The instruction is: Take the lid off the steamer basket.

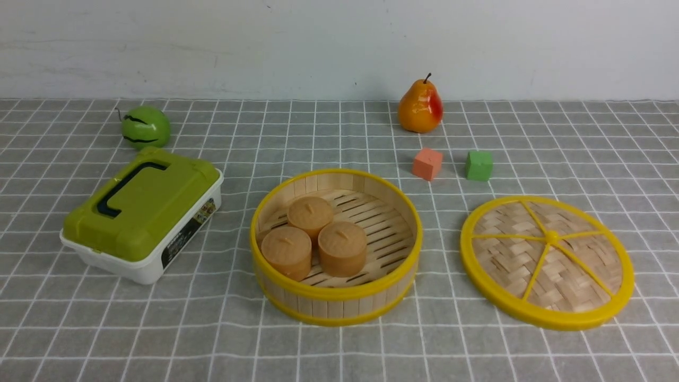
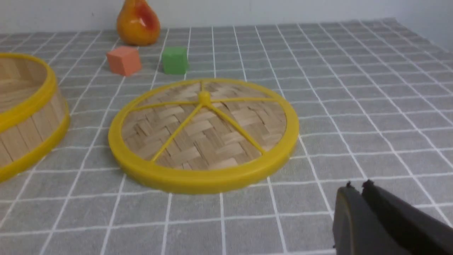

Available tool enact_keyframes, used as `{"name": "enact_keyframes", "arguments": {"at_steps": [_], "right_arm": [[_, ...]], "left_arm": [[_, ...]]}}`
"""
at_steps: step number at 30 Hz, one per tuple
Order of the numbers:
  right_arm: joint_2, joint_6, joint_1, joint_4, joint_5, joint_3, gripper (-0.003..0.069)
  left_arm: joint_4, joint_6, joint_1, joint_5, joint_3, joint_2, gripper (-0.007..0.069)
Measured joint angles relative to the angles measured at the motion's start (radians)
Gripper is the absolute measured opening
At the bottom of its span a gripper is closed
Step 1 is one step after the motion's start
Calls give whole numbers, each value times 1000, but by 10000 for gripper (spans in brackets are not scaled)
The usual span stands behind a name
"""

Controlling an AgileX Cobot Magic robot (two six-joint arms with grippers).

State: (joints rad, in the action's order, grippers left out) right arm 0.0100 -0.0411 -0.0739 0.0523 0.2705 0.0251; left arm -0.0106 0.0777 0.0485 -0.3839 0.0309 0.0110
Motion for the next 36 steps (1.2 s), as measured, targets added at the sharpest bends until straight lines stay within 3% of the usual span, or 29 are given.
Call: {"name": "enact_keyframes", "arguments": {"at_steps": [12, 36], "right_arm": [[0, -7, 40, -4, 105, -5, 25], [0, -7, 40, -4, 112, -7, 55]], "left_arm": [[0, 0, 0, 0, 0, 0, 239], [0, 0, 0, 0, 0, 0, 239]]}}
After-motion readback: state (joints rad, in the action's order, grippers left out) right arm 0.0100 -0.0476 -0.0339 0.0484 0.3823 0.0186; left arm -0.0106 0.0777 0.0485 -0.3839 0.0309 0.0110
